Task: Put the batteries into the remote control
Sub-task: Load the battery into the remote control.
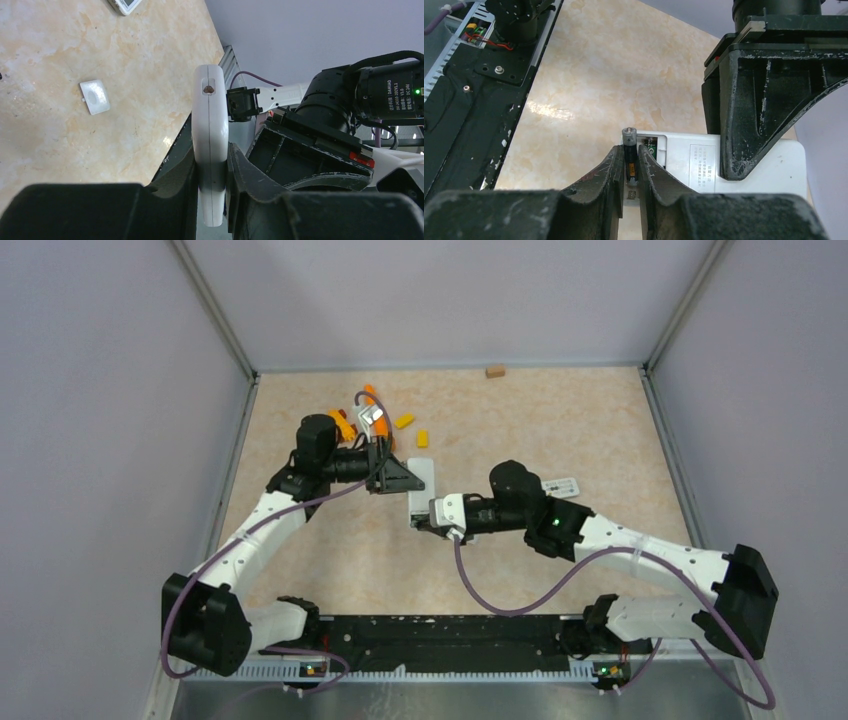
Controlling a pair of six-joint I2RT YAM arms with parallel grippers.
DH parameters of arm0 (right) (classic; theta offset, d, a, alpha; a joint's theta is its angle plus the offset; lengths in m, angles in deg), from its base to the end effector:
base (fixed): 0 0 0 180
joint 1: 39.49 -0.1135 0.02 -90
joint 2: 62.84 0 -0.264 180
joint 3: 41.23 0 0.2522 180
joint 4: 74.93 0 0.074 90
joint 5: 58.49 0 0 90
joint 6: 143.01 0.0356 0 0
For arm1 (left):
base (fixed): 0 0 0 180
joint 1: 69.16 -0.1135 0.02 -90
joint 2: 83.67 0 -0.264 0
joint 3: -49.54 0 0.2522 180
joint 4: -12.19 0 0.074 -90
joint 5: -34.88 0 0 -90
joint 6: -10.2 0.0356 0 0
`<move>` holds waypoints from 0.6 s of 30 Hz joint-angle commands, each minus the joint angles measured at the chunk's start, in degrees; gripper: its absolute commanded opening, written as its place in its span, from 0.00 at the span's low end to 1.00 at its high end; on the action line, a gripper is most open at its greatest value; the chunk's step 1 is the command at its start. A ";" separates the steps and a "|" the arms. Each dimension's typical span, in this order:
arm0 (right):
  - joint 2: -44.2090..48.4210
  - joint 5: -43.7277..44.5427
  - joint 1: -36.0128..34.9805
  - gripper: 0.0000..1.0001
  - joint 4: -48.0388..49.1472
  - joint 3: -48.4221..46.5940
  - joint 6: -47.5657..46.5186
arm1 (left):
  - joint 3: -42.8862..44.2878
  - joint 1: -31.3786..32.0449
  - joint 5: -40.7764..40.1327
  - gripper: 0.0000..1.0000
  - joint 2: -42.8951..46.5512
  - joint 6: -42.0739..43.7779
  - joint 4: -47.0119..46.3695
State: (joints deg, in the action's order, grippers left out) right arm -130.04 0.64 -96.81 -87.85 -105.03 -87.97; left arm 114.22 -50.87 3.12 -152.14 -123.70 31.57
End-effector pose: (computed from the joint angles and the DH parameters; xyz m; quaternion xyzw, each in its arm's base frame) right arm 0.1303 0.2369 0.3125 -0.6668 0.4195 0.3210 0.5257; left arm 0.2374 -0.1103 0.3059 0.0997 0.7705 -0.5963 0.2022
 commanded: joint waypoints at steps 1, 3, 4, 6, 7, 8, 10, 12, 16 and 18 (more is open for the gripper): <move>-0.48 0.60 -0.67 0.18 -0.67 -3.03 -0.73 | 2.80 0.17 2.01 0.00 -0.60 -0.56 -3.00; -0.52 0.80 -0.65 0.18 -0.67 -3.04 -0.49 | 2.79 0.17 1.90 0.00 -0.67 -0.57 -2.91; -0.49 0.81 -0.62 0.19 -0.69 -3.10 -0.40 | 2.79 0.15 1.83 0.00 -0.70 -0.57 -2.88; -0.48 0.81 -0.68 0.20 -0.67 -3.18 0.28 | 2.79 0.17 1.74 0.00 -0.70 -0.57 -2.75; -0.52 0.77 -0.75 0.20 -0.67 -3.14 0.60 | 2.71 0.17 1.69 0.00 -0.70 -0.57 -2.66; -0.57 0.61 -0.74 0.20 -0.67 -3.23 0.88 | 2.70 0.15 1.58 0.00 -0.70 -0.57 -2.64; -0.48 0.51 -0.76 0.22 -0.56 -3.39 1.32 | 2.74 0.17 1.32 0.00 -0.77 -0.49 -2.45; -0.20 0.55 -0.76 0.27 -0.58 -3.48 1.76 | 2.71 0.17 1.10 0.00 -0.93 -0.49 -2.29; 1.71 0.21 -0.70 0.53 -0.67 -2.93 2.51 | 2.75 0.16 0.94 0.00 -1.09 -0.24 -2.24; 2.92 0.05 -0.77 0.58 -0.24 -2.55 3.26 | 2.80 0.14 0.75 0.00 -1.29 -0.04 -2.27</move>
State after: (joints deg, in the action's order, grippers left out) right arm -129.95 1.53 -96.83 -89.71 -105.47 -85.96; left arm 114.68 -50.87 3.27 -152.97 -123.87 31.47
